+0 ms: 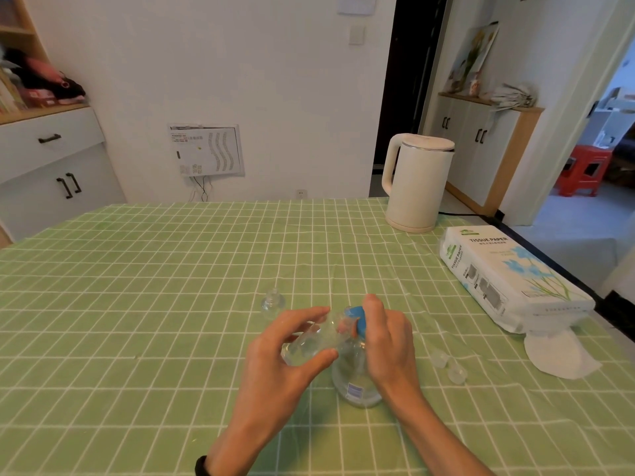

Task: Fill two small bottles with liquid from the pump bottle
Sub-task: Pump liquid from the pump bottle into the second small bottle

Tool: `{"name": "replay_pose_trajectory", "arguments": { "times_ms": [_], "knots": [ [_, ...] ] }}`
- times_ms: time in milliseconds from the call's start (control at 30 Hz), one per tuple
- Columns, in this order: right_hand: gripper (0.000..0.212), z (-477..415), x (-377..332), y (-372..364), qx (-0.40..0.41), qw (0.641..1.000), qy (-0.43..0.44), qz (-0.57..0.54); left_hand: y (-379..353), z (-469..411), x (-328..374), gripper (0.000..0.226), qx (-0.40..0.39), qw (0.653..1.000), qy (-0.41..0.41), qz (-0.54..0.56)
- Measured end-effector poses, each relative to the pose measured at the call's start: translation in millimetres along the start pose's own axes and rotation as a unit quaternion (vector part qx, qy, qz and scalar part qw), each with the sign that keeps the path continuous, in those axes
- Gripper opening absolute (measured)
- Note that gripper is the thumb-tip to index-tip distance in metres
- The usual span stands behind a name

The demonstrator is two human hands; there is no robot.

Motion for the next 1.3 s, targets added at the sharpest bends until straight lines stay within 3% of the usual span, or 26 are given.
{"name": "replay_pose_trajectory", "arguments": {
  "times_ms": [100,333,400,500,600,767,867,1167,1300],
  "knots": [
    [0.096,-1.1,7.7,-0.5,0.002,1.000,-0.013,0.009,-0.5,-1.4,2.0,0.051,-0.004,1.000,-0.001,-0.001],
    [0.093,-1.1,3.6,-0.4,0.000,1.000,-0.004,-0.003,-0.7,-0.4,3.9,0.052,-0.001,1.000,-0.006,0.000],
    [0.086,-1.1,0.9,-0.2,0.000,1.000,-0.002,-0.008,-0.6,-0.3,3.3,0.052,-0.002,1.000,-0.006,-0.002],
    [0.059,-1.3,-4.4,1.4,0.005,1.000,0.014,-0.011,0.6,1.9,1.1,0.053,0.000,1.000,-0.003,-0.008],
    [0.056,-1.0,-3.5,0.0,-0.007,1.000,0.010,-0.012,0.4,3.0,0.3,0.053,0.002,1.000,0.000,-0.010],
    [0.091,-0.3,4.8,-0.4,-0.009,1.000,-0.018,-0.004,-0.9,1.6,4.9,0.052,0.002,1.000,0.000,-0.002],
    [0.095,-0.4,6.6,-0.3,-0.004,1.000,-0.027,-0.009,0.3,1.5,7.4,0.049,0.005,1.000,-0.004,0.000],
    [0.084,0.2,3.3,0.0,-0.006,1.000,-0.005,-0.023,-1.1,1.0,5.7,0.053,0.002,1.000,-0.002,-0.002],
    [0.054,0.0,-3.7,3.1,0.011,1.000,0.013,-0.016,-1.4,1.6,4.4,0.054,0.003,1.000,-0.001,-0.008]
  ]
}}
Point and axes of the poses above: each hand's wrist, its own z-axis away from the middle knuckle, its own y-axis out of the back of the hand, x = y × z, the point moved 6 cm from there along -z, towards the middle knuckle, and after that the axes turned 4 degrees about y, right-handed, at the moved point
